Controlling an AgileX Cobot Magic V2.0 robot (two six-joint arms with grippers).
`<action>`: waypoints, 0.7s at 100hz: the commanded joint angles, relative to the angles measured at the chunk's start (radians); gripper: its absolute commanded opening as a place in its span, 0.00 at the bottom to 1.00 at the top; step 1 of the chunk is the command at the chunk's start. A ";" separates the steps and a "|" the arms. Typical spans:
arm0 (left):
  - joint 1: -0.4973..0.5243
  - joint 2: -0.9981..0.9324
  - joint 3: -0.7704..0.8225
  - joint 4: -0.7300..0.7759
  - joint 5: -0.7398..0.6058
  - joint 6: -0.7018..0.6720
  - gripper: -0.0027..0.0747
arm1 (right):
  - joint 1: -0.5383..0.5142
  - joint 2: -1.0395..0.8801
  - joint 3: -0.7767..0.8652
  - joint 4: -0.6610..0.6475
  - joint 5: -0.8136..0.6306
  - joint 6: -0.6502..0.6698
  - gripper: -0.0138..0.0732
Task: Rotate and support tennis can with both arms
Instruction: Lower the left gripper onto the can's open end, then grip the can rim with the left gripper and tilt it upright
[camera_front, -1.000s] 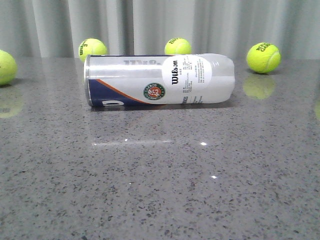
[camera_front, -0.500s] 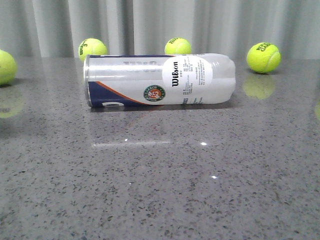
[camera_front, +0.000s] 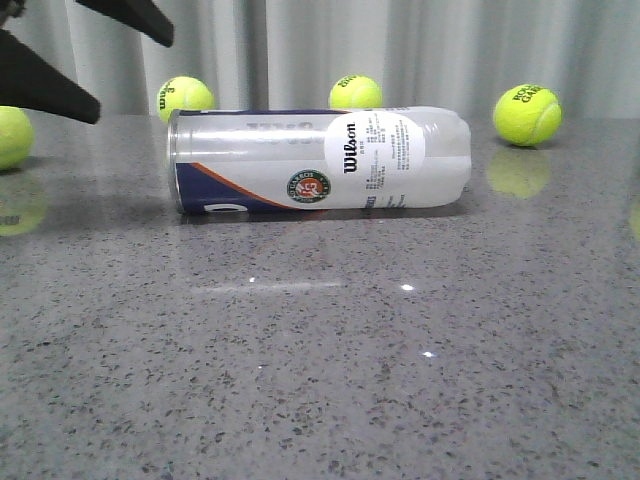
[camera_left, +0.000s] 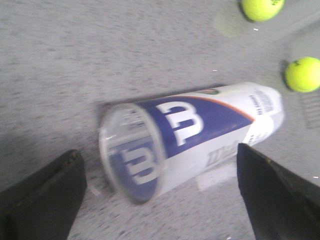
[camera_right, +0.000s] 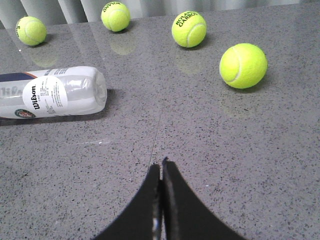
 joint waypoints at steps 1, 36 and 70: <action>-0.037 0.027 -0.058 -0.134 0.007 0.029 0.79 | -0.007 0.013 -0.023 -0.006 -0.080 -0.004 0.10; -0.145 0.159 -0.116 -0.218 0.048 0.042 0.77 | -0.007 0.013 -0.023 -0.006 -0.080 -0.004 0.10; -0.149 0.161 -0.116 -0.299 0.057 0.066 0.21 | -0.007 0.013 -0.023 -0.006 -0.080 -0.004 0.10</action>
